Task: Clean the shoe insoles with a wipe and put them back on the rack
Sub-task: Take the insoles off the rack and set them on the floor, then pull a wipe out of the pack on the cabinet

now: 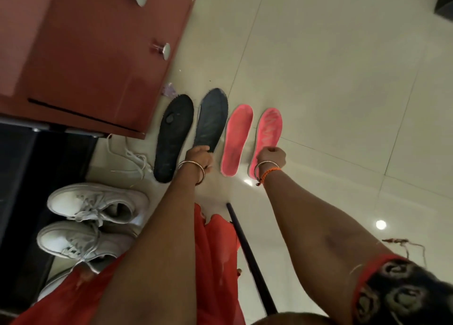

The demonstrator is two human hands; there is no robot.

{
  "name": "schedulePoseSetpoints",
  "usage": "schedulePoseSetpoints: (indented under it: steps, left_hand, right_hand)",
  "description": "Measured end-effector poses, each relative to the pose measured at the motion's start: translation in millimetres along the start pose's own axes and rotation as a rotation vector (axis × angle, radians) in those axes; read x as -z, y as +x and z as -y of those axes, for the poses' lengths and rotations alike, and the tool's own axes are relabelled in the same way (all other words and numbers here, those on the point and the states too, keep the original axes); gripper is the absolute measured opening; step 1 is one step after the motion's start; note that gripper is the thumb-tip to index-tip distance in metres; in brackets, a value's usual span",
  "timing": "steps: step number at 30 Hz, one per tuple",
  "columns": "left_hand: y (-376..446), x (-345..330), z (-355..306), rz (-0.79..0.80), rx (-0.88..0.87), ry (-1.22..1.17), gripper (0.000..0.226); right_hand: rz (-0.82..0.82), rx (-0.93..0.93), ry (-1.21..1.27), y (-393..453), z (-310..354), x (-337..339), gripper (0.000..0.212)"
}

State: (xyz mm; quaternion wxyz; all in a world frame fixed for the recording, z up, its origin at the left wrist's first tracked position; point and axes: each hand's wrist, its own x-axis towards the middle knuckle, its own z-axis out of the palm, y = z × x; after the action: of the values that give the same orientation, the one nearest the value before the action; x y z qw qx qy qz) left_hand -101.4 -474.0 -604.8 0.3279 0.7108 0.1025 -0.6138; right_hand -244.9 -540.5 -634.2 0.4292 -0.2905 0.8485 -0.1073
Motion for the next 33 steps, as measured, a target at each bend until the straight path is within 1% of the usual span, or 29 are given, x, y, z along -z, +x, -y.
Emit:
schedulePoseSetpoints:
  steps: [3, 5, 8, 9, 11, 13, 14, 16, 18, 21, 24, 25, 27, 29, 31, 32, 33]
  left_hand:
    - [-24, 9, -15, -0.004, -0.040, -0.040, 0.022]
    - [-36, 11, -23, -0.009, -0.073, -0.034, 0.019]
    - [-72, 21, -43, -0.006, -0.190, -0.043, 0.022]
    - [-85, 23, -52, -0.003, -0.258, -0.017, 0.020]
    - [-116, 31, -70, -0.051, -0.499, 0.033, 0.018]
    - [-149, 44, -85, -0.093, -0.728, 0.062, 0.022]
    - [-164, 51, -89, -0.122, -0.812, 0.068, 0.023]
    - [-195, 70, -92, -0.234, -0.948, 0.028, 0.023]
    - [-222, 88, -88, -0.332, -1.041, -0.100, 0.022]
    - [-256, 109, -77, -0.456, -1.092, -0.297, 0.023]
    - [-279, 132, -65, -0.565, -1.111, -0.339, 0.020]
    - [-285, 141, -64, -0.591, -1.116, -0.337, 0.019]
    - [-295, 156, -63, -0.633, -1.117, -0.326, 0.020]
    - [-299, 170, -67, -0.655, -1.110, -0.310, 0.028]
    - [-302, 182, -75, -0.646, -1.108, -0.301, 0.032]
    - [-302, 187, -80, -0.635, -1.105, -0.297, 0.031]
    - [-301, 191, -84, -0.625, -1.105, -0.290, 0.029]
  right_hand:
    - [0.057, 0.284, -0.085, -29, 35, 3, 0.020]
    - [0.059, 0.427, -0.149, -46, 58, 2, 0.020]
    - [0.144, 0.583, -0.043, -78, 86, 3, 0.027]
    - [0.149, 0.634, -0.007, -89, 95, 5, 0.028]
    - [0.197, 0.747, 0.048, -115, 112, 7, 0.023]
    - [0.260, 0.898, 0.116, -142, 126, 12, 0.021]
    - [0.282, 0.972, 0.150, -153, 132, 14, 0.020]
    - [0.337, 1.093, 0.204, -180, 142, 21, 0.018]
    - [0.386, 1.178, 0.243, -205, 145, 28, 0.016]
    - [0.445, 1.267, 0.259, -236, 144, 36, 0.016]
    - [0.510, 1.367, 0.259, -265, 143, 40, 0.030]
    - [0.529, 1.393, 0.250, -275, 145, 41, 0.031]
    - [0.554, 1.405, 0.161, -292, 150, 40, 0.026]
    - [0.533, 1.441, 0.029, -310, 164, 34, 0.021]
    - [0.511, 1.584, -0.092, -327, 182, 20, 0.016]
    - [0.505, 1.661, -0.159, -334, 192, 11, 0.011]
    - [0.497, 1.728, -0.234, -341, 203, 2, 0.012]
